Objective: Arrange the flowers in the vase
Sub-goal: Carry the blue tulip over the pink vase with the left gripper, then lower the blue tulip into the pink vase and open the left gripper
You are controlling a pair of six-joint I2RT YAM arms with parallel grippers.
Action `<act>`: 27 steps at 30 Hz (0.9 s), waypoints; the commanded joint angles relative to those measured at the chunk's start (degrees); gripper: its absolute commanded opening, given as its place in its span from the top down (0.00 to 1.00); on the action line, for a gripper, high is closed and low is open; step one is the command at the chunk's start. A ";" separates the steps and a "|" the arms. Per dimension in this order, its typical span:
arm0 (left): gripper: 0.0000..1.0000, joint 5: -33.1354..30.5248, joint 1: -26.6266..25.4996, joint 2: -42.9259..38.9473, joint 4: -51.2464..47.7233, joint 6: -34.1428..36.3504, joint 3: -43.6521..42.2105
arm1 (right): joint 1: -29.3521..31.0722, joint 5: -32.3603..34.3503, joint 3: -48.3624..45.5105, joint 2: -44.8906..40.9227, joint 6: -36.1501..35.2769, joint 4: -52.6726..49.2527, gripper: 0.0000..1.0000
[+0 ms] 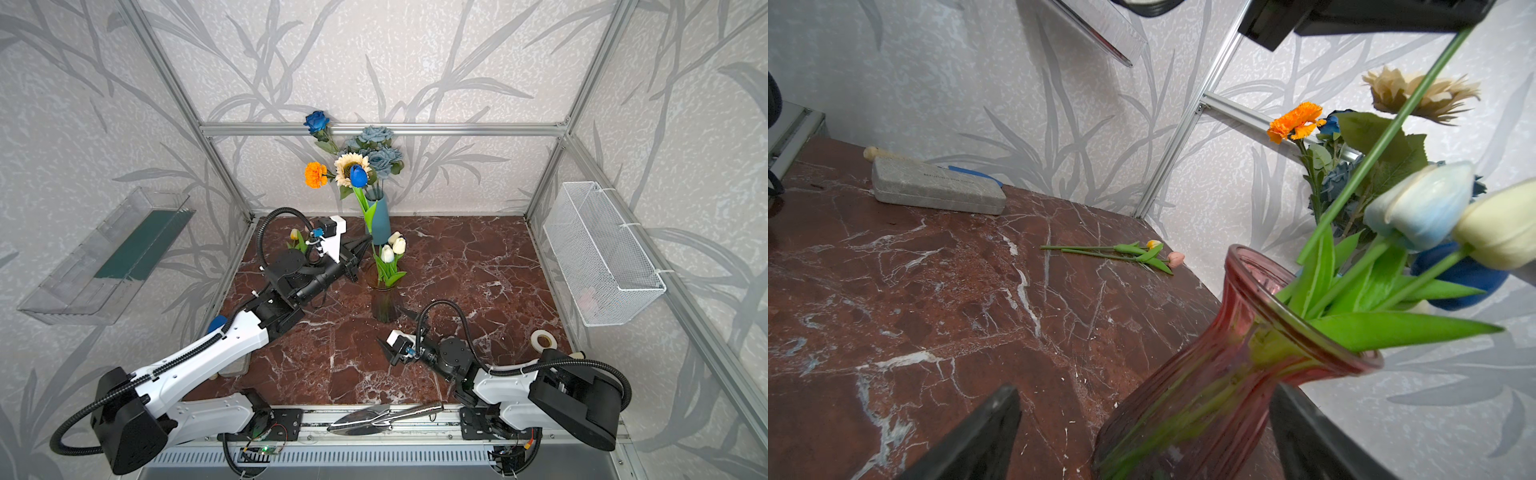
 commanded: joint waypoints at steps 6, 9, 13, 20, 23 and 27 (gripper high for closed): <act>1.00 -3.98 -0.10 1.20 4.87 3.87 -5.31 | 0.51 0.51 0.25 0.13 -0.27 2.29 0.06; 1.00 -3.64 -0.09 2.65 5.81 4.56 -6.30 | 0.51 0.51 0.19 0.44 -0.49 2.69 0.06; 1.00 -3.26 -0.06 3.97 5.57 4.91 -7.73 | 0.51 0.69 0.23 0.52 -0.88 2.26 0.06; 0.98 -1.73 -0.09 3.43 -2.83 8.58 -7.70 | 0.51 0.80 0.44 1.60 -0.97 2.94 0.06; 0.92 -1.42 -0.09 1.48 -5.20 9.83 -8.86 | 0.60 0.78 0.38 1.92 -1.05 3.48 0.06; 0.86 0.30 -0.11 -0.23 -15.90 13.51 -7.02 | 0.60 0.78 0.42 2.04 -1.06 3.41 0.06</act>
